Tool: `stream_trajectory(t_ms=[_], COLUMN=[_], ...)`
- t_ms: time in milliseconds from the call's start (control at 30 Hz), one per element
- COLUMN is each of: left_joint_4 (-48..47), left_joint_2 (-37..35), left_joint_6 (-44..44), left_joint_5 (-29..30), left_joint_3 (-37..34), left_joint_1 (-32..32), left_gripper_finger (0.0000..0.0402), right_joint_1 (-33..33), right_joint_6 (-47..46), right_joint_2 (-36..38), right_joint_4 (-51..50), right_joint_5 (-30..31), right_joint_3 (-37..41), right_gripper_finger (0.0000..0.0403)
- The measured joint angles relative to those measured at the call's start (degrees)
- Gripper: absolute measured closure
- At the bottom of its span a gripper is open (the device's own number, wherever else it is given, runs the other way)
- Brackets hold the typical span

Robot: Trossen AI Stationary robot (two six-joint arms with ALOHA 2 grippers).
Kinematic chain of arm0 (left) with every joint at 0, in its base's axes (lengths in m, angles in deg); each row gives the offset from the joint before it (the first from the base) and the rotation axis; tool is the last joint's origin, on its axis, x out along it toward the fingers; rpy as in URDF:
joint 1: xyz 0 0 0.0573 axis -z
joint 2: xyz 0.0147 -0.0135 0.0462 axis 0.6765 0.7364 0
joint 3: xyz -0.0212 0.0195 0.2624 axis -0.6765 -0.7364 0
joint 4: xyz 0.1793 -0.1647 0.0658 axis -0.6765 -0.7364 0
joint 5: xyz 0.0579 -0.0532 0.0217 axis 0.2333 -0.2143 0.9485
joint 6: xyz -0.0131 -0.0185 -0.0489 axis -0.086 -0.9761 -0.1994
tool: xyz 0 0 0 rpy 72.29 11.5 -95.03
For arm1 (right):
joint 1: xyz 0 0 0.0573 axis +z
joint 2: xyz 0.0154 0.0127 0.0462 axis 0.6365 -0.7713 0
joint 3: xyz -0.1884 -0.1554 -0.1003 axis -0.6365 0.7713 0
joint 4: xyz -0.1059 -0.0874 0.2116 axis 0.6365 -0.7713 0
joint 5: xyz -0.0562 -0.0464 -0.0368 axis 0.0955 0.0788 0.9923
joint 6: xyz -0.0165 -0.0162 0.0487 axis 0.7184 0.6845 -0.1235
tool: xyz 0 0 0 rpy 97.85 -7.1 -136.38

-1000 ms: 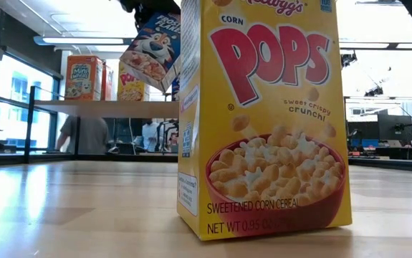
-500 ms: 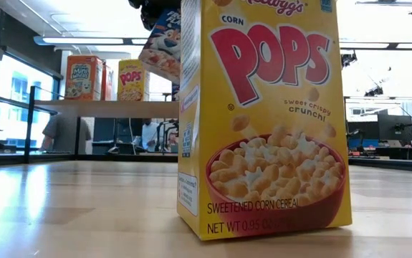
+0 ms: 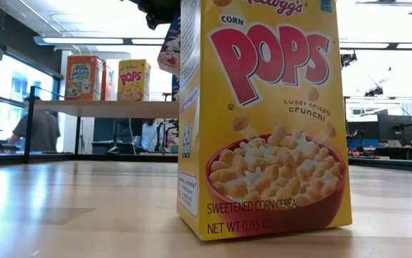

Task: Stack cereal on shelf
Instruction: Put the top blue cereal box on the shelf aligned with the other blue cereal box

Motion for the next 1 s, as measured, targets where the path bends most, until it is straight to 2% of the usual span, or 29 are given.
stream_trajectory(t_ms=[200,300,433,600,800,1000], left_joint_4=[0.8,7.7,16.5,22.3,22.0,22.3], left_joint_2=[0.0,0.0,-0.5,-0.6,-1.0,-1.2], left_joint_6=[0.7,1.0,1.0,0.9,1.5,2.0], left_joint_5=[0.2,0.0,-0.2,-0.4,-3.1,-3.1], left_joint_3=[-0.3,-4.1,-10.0,-13.3,-13.4,-13.4], left_joint_1=[-2.2,-3.1,-5.4,-8.4,-10.5,-14.2], left_gripper_finger=[0.0224,0.0225,0.0224,0.0225,0.0224,0.0225], right_joint_1=[0.0,0.0,0.0,0.0,0.0,0.0], right_joint_6=[-1.6,-2.6,-3.6,-5.0,-6.3,-7.0], right_joint_2=[1.8,3.1,6.5,13.2,22.4,30.3], right_joint_4=[-1.0,-0.1,3.9,13.4,26.4,38.0], right_joint_5=[2.9,2.9,3.6,5.4,5.5,6.0], right_joint_3=[1.0,5.5,15.0,28.7,45.4,59.6], right_gripper_finger=[0.0153,0.0153,0.0153,0.0153,0.0153,0.0153])
